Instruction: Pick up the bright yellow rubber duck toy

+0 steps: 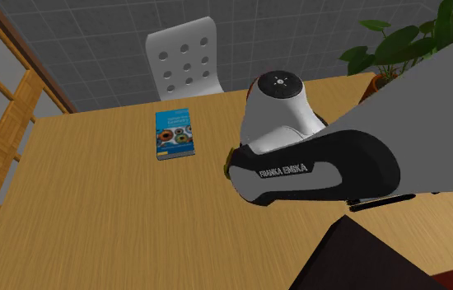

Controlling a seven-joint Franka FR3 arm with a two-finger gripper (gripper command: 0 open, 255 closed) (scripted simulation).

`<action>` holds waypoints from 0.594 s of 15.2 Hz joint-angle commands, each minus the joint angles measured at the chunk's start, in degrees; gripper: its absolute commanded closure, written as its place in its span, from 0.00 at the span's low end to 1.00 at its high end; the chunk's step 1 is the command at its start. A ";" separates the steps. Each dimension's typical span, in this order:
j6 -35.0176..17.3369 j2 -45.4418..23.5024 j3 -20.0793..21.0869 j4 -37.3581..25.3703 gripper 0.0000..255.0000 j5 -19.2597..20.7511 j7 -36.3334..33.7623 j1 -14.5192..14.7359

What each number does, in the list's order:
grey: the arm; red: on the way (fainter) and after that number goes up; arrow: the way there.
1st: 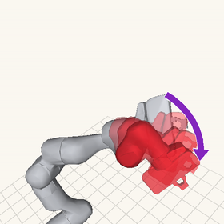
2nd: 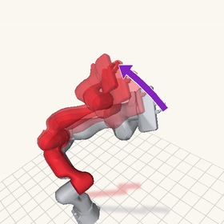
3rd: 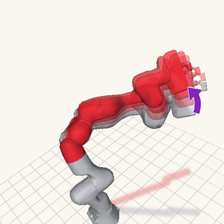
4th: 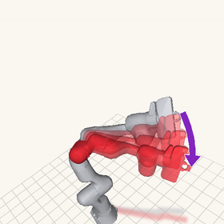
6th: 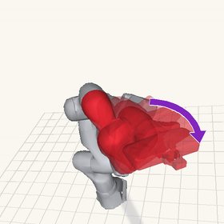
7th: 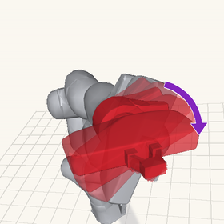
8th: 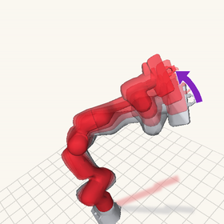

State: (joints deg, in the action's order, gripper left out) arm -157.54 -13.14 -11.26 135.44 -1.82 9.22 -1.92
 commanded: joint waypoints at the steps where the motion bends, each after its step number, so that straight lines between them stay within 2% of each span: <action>1: -2.28 -5.09 0.80 -2.90 0.00 -1.67 1.87 -1.06; 7: -6.46 -18.85 3.35 -12.79 0.00 -3.81 4.89 -4.36; 9: -7.51 -20.33 3.71 -13.23 0.00 -4.02 5.03 -4.65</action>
State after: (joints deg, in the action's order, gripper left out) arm -164.24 -32.31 -7.80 122.61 -5.69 14.16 -6.41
